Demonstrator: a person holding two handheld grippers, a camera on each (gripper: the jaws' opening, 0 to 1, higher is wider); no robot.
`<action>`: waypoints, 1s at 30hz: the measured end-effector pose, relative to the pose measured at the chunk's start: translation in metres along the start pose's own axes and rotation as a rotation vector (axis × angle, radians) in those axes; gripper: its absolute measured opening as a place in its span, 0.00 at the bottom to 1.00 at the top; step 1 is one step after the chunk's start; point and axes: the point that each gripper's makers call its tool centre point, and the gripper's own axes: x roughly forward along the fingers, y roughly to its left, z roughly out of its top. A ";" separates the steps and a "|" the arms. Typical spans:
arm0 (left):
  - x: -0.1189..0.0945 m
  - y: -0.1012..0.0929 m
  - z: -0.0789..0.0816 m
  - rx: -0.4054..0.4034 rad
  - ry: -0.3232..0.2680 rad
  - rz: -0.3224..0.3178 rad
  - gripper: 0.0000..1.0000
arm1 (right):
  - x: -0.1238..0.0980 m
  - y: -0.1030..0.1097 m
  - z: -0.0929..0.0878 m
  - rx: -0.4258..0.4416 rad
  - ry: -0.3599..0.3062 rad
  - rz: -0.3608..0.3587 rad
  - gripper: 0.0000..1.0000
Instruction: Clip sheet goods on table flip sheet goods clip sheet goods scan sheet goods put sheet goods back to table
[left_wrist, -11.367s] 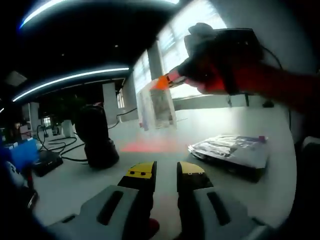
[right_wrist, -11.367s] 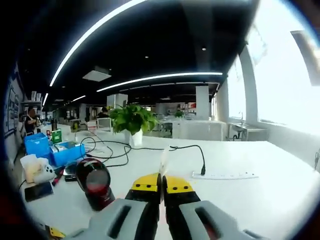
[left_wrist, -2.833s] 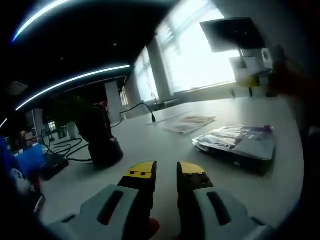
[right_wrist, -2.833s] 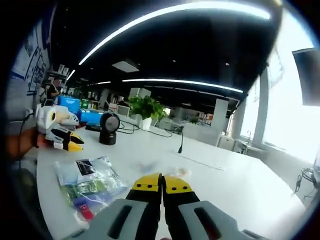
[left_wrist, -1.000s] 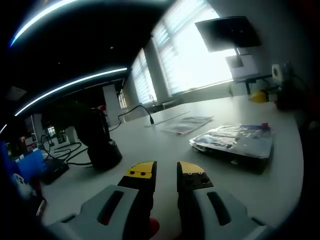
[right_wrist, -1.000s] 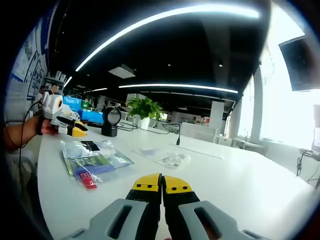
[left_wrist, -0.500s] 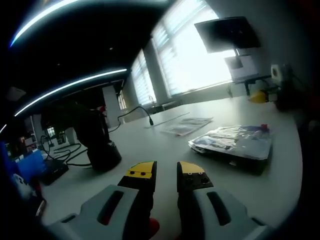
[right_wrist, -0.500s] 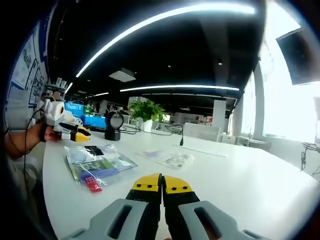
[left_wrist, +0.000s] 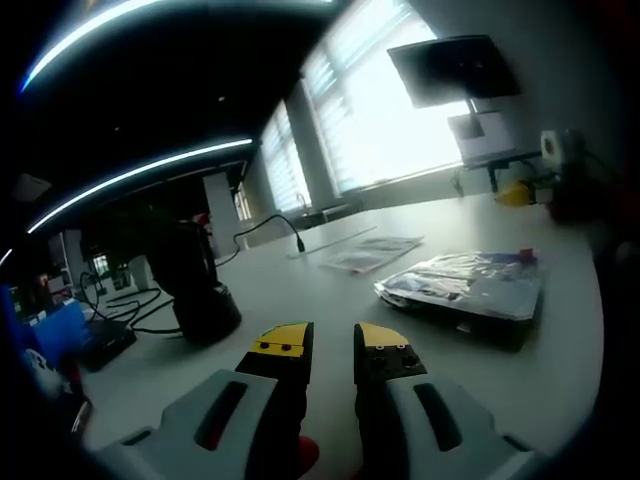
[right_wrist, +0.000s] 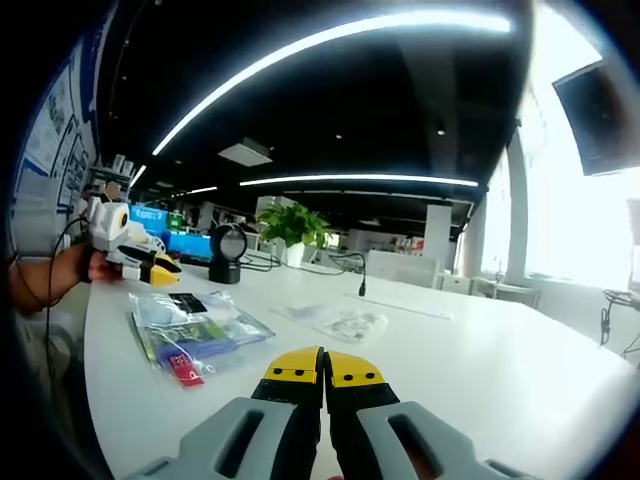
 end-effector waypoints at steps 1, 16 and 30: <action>0.000 0.000 0.000 0.000 -0.001 0.000 0.09 | 0.000 0.000 0.000 0.000 0.001 0.001 0.00; 0.000 -0.002 0.000 0.014 0.006 0.003 0.09 | 0.000 0.000 -0.001 -0.028 0.005 0.002 0.00; 0.001 -0.004 0.002 0.001 -0.003 -0.013 0.09 | 0.002 -0.005 -0.004 -0.056 0.017 -0.010 0.00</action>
